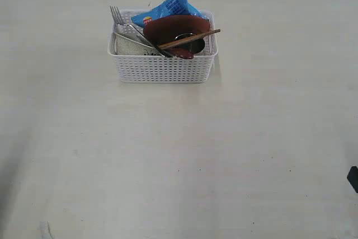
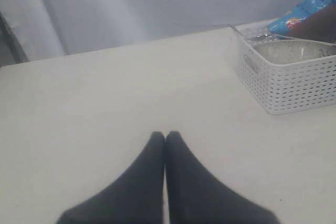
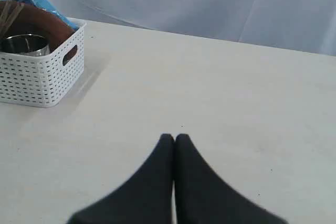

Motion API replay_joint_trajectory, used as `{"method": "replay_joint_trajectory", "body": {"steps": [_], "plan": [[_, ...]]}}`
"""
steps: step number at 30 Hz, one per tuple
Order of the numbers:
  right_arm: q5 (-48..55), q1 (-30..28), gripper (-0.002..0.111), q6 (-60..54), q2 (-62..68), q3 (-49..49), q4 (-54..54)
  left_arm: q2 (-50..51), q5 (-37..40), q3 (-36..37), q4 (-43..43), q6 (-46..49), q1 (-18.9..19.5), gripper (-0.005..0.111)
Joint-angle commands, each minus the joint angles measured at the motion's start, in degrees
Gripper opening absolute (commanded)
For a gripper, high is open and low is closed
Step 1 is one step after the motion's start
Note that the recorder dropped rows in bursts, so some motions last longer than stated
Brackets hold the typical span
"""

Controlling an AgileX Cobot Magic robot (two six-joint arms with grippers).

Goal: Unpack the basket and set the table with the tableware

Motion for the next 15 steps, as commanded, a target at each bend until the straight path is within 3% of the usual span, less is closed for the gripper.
{"method": "replay_joint_trajectory", "body": {"steps": [1,7,15], "plan": [[-1.0,-0.2,0.000,0.1,-0.2,-0.1,-0.3,-0.2,-0.6,0.1,0.3,0.0,-0.3,0.000],[-14.7,-0.2,0.000,0.1,-0.2,-0.1,-1.3,-0.2,-0.6,0.1,0.3,0.0,-0.3,0.000],[-53.2,-0.2,0.000,15.0,-0.2,-0.1,1.8,-0.2,-0.6,0.1,0.3,0.0,-0.3,0.000]]}}
